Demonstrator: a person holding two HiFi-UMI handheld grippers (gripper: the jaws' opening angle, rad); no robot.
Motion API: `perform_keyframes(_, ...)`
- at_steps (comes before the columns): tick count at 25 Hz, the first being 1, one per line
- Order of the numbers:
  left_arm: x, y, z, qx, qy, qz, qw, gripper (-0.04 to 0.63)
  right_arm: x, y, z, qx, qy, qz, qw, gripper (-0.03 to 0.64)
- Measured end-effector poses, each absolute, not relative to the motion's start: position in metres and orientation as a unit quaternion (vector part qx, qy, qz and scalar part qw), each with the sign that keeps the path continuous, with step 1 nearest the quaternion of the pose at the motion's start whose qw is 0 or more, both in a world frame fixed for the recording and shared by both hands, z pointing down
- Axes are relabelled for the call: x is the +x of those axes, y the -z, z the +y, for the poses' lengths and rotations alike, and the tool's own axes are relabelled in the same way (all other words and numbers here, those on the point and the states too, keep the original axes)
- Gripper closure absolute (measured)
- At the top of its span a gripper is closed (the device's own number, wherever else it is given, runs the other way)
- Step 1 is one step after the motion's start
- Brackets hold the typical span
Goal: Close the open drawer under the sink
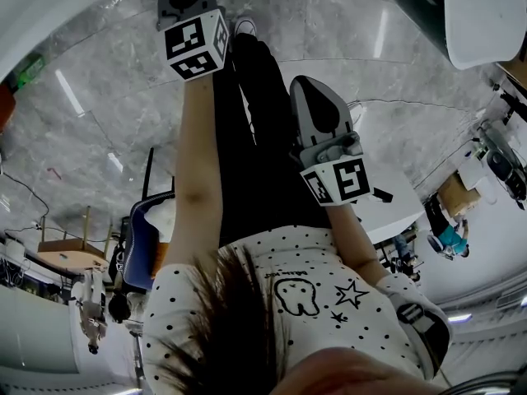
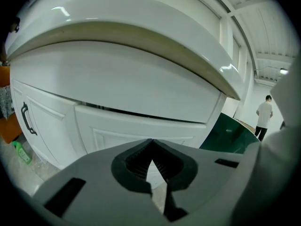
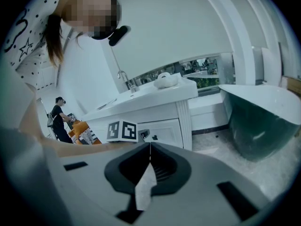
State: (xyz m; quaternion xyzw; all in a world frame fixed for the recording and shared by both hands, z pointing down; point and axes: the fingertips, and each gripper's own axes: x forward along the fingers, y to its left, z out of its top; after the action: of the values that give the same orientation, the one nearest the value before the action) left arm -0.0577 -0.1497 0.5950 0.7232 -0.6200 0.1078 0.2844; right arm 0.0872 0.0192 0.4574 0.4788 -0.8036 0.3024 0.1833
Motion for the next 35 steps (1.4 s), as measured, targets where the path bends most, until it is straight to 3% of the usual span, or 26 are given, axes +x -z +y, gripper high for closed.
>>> perform_keyframes(35,-0.061,-0.516,-0.134,0.715,-0.135,-0.619,0.295,0.591,0.092,-0.424,0.02,0.431,-0.278,-0.822,0.248,0.603)
